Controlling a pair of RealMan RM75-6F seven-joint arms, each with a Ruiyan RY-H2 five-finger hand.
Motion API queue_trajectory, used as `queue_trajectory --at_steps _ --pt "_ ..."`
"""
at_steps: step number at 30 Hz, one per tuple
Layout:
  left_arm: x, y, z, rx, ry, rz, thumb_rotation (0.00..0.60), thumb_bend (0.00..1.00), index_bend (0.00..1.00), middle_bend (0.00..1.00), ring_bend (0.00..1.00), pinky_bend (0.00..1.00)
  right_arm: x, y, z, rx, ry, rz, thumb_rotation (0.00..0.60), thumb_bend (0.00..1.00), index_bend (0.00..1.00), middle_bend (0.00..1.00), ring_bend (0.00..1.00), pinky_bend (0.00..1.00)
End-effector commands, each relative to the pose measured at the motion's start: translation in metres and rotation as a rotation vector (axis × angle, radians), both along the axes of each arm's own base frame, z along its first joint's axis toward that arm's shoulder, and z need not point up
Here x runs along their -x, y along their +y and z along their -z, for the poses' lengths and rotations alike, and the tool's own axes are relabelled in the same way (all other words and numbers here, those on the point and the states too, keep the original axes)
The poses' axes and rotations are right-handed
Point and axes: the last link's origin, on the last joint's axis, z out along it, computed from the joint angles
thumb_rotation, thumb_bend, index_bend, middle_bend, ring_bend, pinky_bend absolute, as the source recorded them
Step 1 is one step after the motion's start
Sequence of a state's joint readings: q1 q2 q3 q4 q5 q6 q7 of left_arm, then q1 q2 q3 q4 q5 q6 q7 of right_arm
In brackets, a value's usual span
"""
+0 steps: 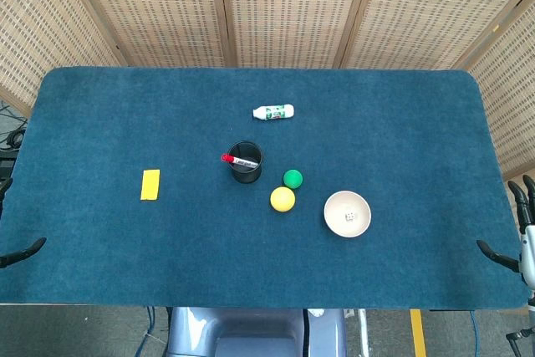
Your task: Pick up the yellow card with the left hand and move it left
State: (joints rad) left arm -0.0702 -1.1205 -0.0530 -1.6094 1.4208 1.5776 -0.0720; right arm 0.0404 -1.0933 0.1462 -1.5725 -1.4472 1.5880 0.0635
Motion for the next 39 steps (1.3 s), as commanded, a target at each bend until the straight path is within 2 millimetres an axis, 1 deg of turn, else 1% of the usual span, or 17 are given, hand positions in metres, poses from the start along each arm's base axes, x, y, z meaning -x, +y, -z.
queue_trajectory --at_steps 1,4,6,8,9,11,13,15,16,17,18,19,20,23,28,31,39 --pt "0.001 0.0 0.002 0.012 0.003 -0.001 0.6 0.0 0.0 0.0 0.0 0.0 0.0 0.0 0.0 -0.004 -0.001 0.001 0.6 0.0 0.0 0.0 0.0 0.0" --pt "0.001 0.005 0.007 0.042 0.009 -0.001 0.6 0.0 0.0 0.0 0.0 0.0 0.001 0.0 0.001 -0.012 -0.004 0.003 0.6 0.0 0.0 0.0 0.0 0.0" --pt "-0.002 0.012 0.014 0.07 0.008 0.01 0.6 0.0 0.0 0.0 0.0 0.0 0.0 0.0 0.001 -0.014 -0.006 0.002 0.6 0.0 0.0 0.0 0.0 0.0" --pt "-0.008 0.021 0.023 0.096 -0.001 0.029 0.6 0.0 0.0 0.0 0.0 0.0 0.001 -0.001 0.002 -0.018 -0.007 0.004 0.6 0.0 0.0 0.0 0.0 0.0" --pt "-0.012 0.029 0.029 0.116 -0.01 0.043 0.6 0.0 0.02 0.0 0.0 0.0 0.001 -0.001 0.002 -0.022 -0.008 0.005 0.6 0.0 0.0 0.0 0.0 0.0" --pt "-0.019 0.043 0.041 0.154 -0.021 0.057 0.6 0.01 0.11 0.0 0.0 0.0 0.001 -0.003 0.003 -0.029 -0.011 0.008 0.6 0.0 0.0 0.0 0.0 0.0" --pt "-0.027 0.06 0.054 0.193 -0.023 0.071 0.6 0.06 0.29 0.0 0.0 0.0 0.002 -0.004 0.004 -0.035 -0.013 0.011 0.6 0.0 0.0 0.0 0.0 0.0" --pt "-0.034 0.076 0.069 0.226 -0.012 0.076 0.6 0.11 0.41 0.0 0.0 0.0 0.002 -0.005 0.005 -0.041 -0.015 0.014 0.6 0.0 0.0 0.0 0.0 0.0" --pt "-0.036 0.082 0.075 0.237 -0.007 0.076 0.6 0.13 0.45 0.0 0.0 0.0 0.003 -0.005 0.005 -0.045 -0.015 0.016 0.6 0.0 0.0 0.0 0.0 0.0" --pt "-0.042 0.095 0.089 0.264 0.008 0.074 0.6 0.14 0.47 0.0 0.0 0.0 0.003 -0.006 0.006 -0.051 -0.015 0.018 0.6 0.0 0.0 0.0 0.0 0.0" --pt "-0.046 0.103 0.101 0.29 0.019 0.065 0.6 0.16 0.48 0.0 0.0 0.0 0.004 -0.006 0.007 -0.057 -0.014 0.022 0.6 0.0 0.0 0.0 0.0 0.0" --pt "-0.05 0.116 0.118 0.32 0.024 0.045 0.6 0.18 0.48 0.0 0.0 0.0 0.006 -0.008 0.008 -0.065 -0.014 0.03 0.6 0.0 0.0 0.0 0.0 0.0" --pt "-0.052 0.124 0.127 0.32 0.029 0.025 0.6 0.19 0.49 0.0 0.0 0.0 0.007 -0.01 0.008 -0.067 -0.016 0.035 0.6 0.0 0.0 0.0 0.0 0.0" --pt "-0.053 0.133 0.142 0.321 0.055 -0.007 0.6 0.23 0.49 0.0 0.0 0.0 0.01 -0.012 0.008 -0.069 -0.024 0.046 0.6 0.0 0.0 0.0 0.0 0.0" --pt "-0.051 0.141 0.155 0.323 0.053 -0.034 0.6 0.26 0.49 0.0 0.0 0.0 0.013 -0.014 0.007 -0.075 -0.032 0.055 0.6 0.0 0.0 0.0 0.0 0.0" --pt "-0.046 0.145 0.162 0.324 0.057 -0.048 0.6 0.27 0.49 0.0 0.0 0.0 0.014 -0.014 0.008 -0.081 -0.034 0.059 0.6 0.0 0.0 0.0 0.0 0.0" --pt "-0.041 0.147 0.171 0.332 0.063 -0.069 0.6 0.27 0.49 0.0 0.0 0.0 0.014 -0.014 0.008 -0.086 -0.038 0.059 0.6 0.0 0.0 0.0 0.0 0.0"
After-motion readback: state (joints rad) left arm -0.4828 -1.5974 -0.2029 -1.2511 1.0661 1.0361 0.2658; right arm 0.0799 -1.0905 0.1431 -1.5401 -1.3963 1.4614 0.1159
